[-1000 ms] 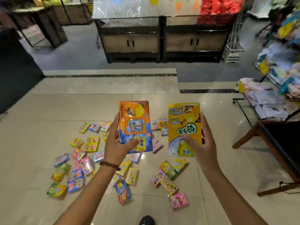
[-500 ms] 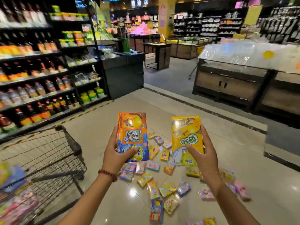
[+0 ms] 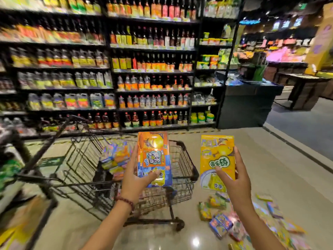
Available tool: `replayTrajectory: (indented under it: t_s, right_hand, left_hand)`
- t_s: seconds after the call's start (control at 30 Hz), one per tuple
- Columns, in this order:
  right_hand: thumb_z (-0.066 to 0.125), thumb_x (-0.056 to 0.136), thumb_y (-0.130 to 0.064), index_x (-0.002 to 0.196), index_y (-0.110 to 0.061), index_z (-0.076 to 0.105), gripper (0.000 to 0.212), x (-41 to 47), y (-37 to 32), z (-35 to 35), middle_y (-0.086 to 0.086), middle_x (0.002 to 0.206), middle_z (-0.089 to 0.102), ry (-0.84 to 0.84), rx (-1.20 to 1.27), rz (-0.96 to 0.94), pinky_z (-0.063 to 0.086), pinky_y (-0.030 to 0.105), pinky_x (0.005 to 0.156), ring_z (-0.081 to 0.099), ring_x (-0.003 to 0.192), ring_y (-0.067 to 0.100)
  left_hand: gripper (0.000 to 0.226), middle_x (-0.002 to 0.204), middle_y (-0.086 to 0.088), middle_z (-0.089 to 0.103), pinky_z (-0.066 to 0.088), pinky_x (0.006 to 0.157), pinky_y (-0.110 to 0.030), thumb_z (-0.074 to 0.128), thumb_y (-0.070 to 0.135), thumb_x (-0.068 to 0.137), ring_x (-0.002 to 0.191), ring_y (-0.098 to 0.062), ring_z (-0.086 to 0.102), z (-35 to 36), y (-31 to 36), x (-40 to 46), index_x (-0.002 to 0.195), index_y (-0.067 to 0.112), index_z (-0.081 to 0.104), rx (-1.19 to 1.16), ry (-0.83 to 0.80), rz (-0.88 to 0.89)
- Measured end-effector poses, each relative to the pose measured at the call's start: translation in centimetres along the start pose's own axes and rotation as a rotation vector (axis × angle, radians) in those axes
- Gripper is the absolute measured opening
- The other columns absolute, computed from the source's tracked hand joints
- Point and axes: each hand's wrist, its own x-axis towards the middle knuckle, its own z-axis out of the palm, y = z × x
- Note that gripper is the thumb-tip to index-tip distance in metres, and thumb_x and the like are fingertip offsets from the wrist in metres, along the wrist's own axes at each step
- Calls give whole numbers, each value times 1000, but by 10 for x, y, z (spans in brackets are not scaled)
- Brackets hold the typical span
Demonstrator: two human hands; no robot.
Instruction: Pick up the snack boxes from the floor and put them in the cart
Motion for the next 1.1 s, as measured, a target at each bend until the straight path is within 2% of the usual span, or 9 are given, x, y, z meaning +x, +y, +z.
replayTrajectory:
  t_s: [0.27, 0.4, 0.57, 0.7, 0.8, 0.9, 0.97, 1.0, 1.1]
  right_hand:
    - [72, 84, -17, 132, -60, 32, 76, 15, -5, 191, -12, 144, 45, -234, 134, 7, 47, 46, 101, 50, 127, 10]
    - [70, 83, -10, 133, -53, 33, 76, 18, 9, 244, -31, 126, 51, -343, 196, 84, 56, 35, 88, 59, 107, -6]
    - [72, 82, -11, 131, -59, 34, 79, 39, 43, 290, -30, 126, 50, -413, 175, 170, 55, 36, 87, 60, 112, 7]
    - [73, 80, -12, 130, -62, 35, 80, 63, 82, 323, -36, 122, 53, -464, 141, 197, 54, 40, 90, 61, 109, 2]
    - [75, 79, -14, 122, -73, 36, 83, 83, 117, 347, -26, 130, 51, -479, 130, 240, 53, 45, 92, 60, 114, 10]
    - [74, 80, -7, 134, -56, 37, 82, 99, 152, 369, -29, 130, 48, -495, 146, 310, 53, 24, 88, 58, 110, -6]
    - [72, 81, -3, 140, -39, 34, 79, 106, 173, 380, -22, 130, 48, -494, 122, 371, 47, 6, 78, 53, 103, -20]
    - [72, 81, -3, 140, -37, 33, 78, 110, 183, 386, -18, 132, 47, -500, 105, 382, 46, 5, 78, 52, 105, -20]
    - [73, 82, -7, 138, -44, 31, 79, 114, 213, 399, -9, 136, 52, -544, 62, 437, 54, 30, 90, 59, 112, -1]
  left_hand:
    - [90, 122, 9, 58, 57, 68, -25, 77, -8, 67, 95, 0, 66, -140, -12, 51, 127, 47, 37, 43, 195, -39]
    - [100, 139, 10, 50, 51, 95, -43, 84, 16, 60, 123, -10, 53, -183, -34, 62, 142, 42, 33, 98, 248, -109]
    - [93, 130, 7, 56, 57, 83, -40, 80, -2, 66, 112, -10, 60, -206, -75, 91, 133, 44, 34, 96, 290, -175]
    - [94, 130, 11, 56, 55, 88, -37, 83, 8, 67, 113, -6, 59, -211, -118, 125, 134, 47, 30, 179, 250, -247]
    - [91, 127, 13, 57, 55, 88, -31, 85, 9, 66, 111, -1, 59, -206, -150, 158, 135, 42, 34, 184, 248, -298]
    - [97, 133, -5, 56, 55, 88, -34, 84, 7, 65, 117, -17, 58, -204, -188, 189, 146, 19, 31, 179, 219, -366]
    - [93, 134, -7, 55, 54, 85, -27, 78, -5, 69, 117, -17, 58, -203, -211, 205, 146, 14, 29, 170, 205, -408]
    - [93, 133, -7, 55, 54, 85, -27, 76, -7, 70, 117, -16, 58, -203, -221, 213, 146, 14, 28, 175, 199, -421]
    - [91, 132, -7, 55, 54, 83, -27, 75, -9, 70, 116, -18, 58, -204, -250, 227, 142, 24, 30, 144, 171, -488]
